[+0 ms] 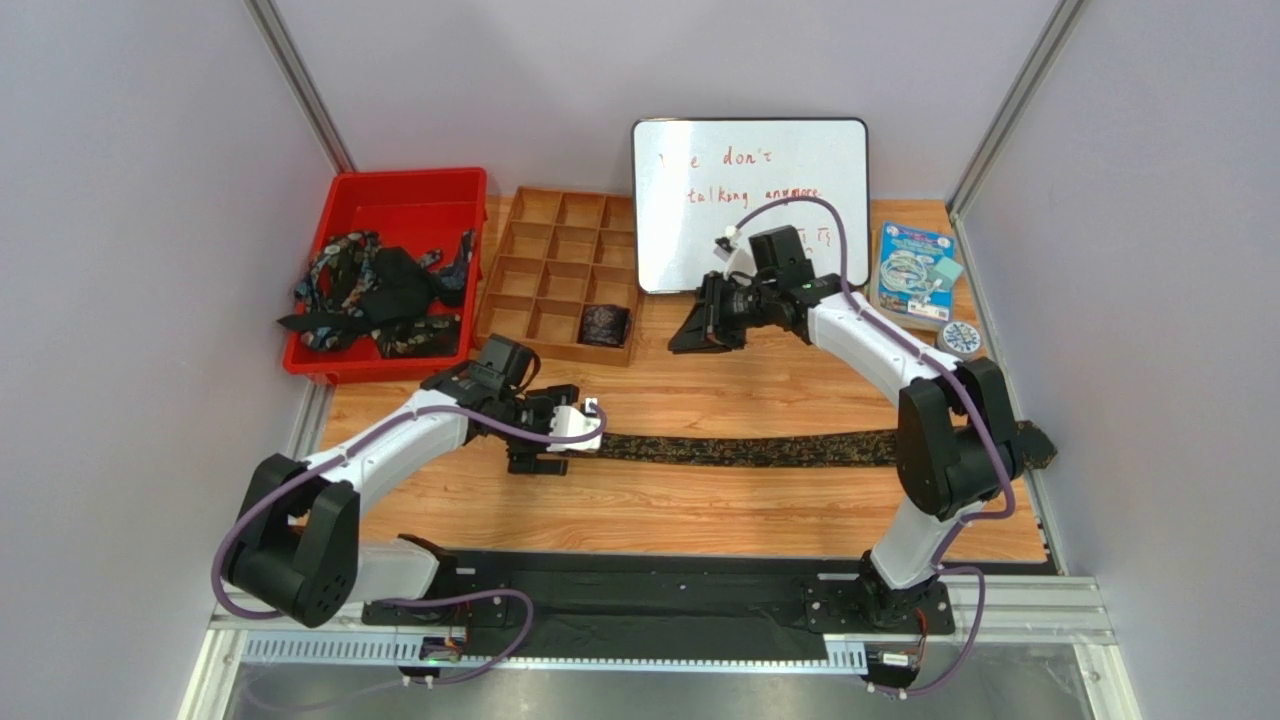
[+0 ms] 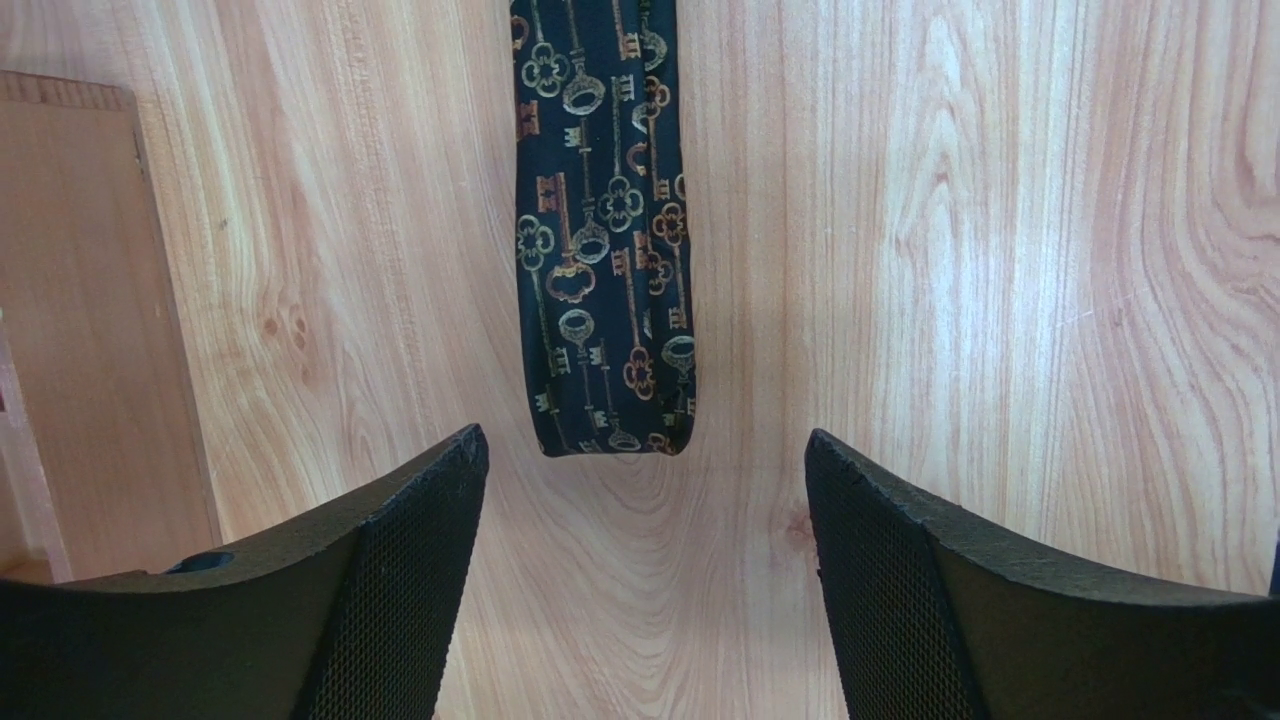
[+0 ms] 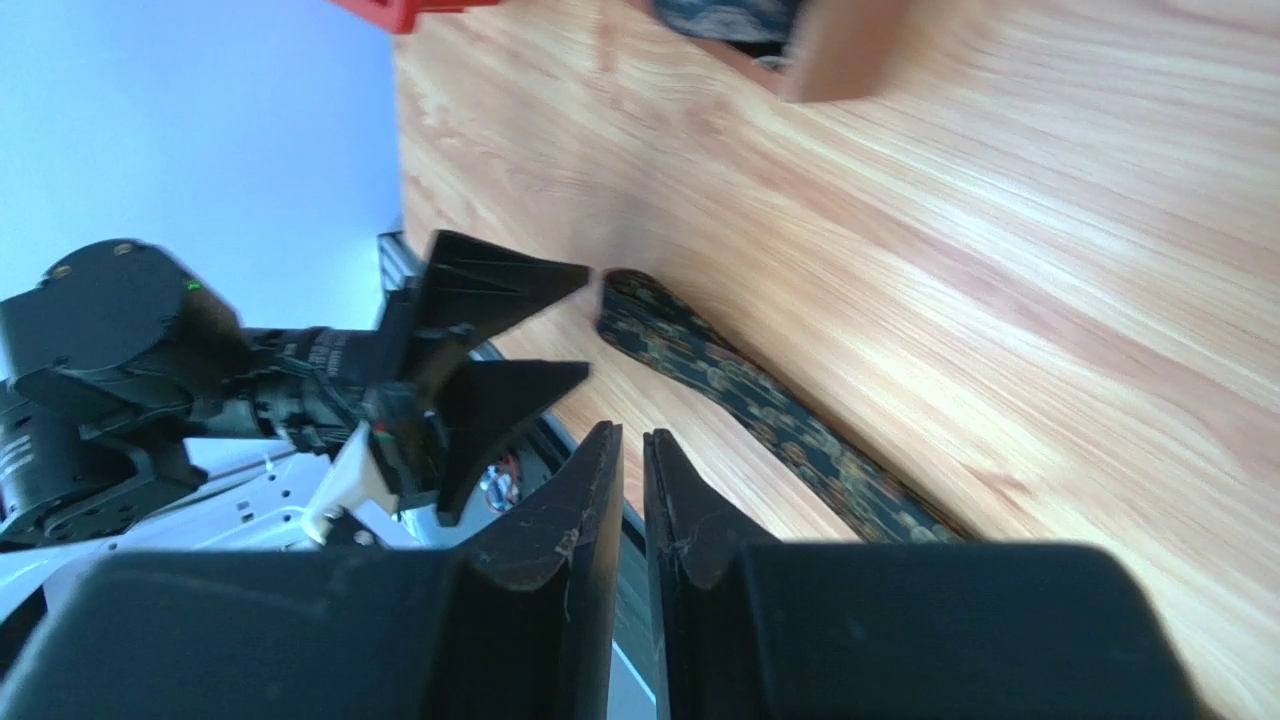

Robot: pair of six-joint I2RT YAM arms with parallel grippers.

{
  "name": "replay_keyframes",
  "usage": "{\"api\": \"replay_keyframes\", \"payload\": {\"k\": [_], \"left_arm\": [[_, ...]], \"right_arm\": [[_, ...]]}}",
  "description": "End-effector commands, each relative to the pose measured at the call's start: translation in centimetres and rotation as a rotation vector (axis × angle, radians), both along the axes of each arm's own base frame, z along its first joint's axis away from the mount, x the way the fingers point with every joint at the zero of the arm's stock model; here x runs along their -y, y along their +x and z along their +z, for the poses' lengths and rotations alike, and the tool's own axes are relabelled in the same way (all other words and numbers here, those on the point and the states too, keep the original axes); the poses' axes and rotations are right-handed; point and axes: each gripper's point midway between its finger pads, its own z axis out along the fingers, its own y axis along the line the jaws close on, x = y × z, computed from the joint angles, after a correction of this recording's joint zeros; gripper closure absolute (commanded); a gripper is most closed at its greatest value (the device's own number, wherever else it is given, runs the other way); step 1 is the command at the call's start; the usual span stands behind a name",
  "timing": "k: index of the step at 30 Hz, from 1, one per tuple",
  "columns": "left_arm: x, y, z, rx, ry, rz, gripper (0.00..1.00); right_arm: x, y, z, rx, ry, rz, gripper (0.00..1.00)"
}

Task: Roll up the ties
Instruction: Flatten out the tie at the center of the board.

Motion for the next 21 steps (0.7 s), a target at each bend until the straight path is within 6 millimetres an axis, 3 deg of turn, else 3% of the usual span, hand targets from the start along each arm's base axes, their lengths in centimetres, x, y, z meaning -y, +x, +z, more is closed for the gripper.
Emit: {"api": "replay_keyframes", "payload": {"k": [1, 3, 5, 7, 11, 14, 16, 19, 21], "left_arm": [[0.5, 0.2, 0.9, 0.021, -0.043, 0.016, 0.16], [0.3, 0.0, 0.8, 0.019, -0.033, 0.017, 0.16], [0.2, -0.1, 0.9, 0.023, -0.036, 0.022, 0.15], [0.2, -0.4, 1.1, 0.022, -0.046, 0.031, 0.14], [0.1, -0.8, 1.4, 0.015, -0.061, 0.063, 0.14], [0.0, -1.1, 1.5, 0.04, -0.067, 0.04, 0.14], [-0.1, -1.1, 1.5, 0.049, -0.061, 0.031, 0.14], [-0.1, -1.1, 1.3, 0.042, -0.046, 0.01, 0.14], [0.0, -1.1, 1.1, 0.032, -0.045, -0.002, 0.14]], "right_arm": [[5.2, -0.1, -1.2, -0.083, -0.106, -0.072, 0.85], [5.8, 0.3, -1.7, -0.144, -0.071, -0.107, 0.84], [5.9, 0.9, -1.3, -0.2, 0.003, -0.146, 0.77], [5.1, 1.7, -0.2, -0.156, 0.074, -0.132, 0.79], [3.1, 0.0, 1.6, -0.118, 0.159, -0.051, 0.84], [1.1, -2.3, 0.1, -0.138, 0.14, -0.012, 0.94], [-0.7, -4.2, -1.3, -0.182, 0.145, -0.006, 0.95], [-3.2, -5.8, -2.3, -0.195, 0.157, -0.023, 1.0], [-4.4, -5.7, -2.9, -0.174, 0.15, -0.045, 1.0]]}}
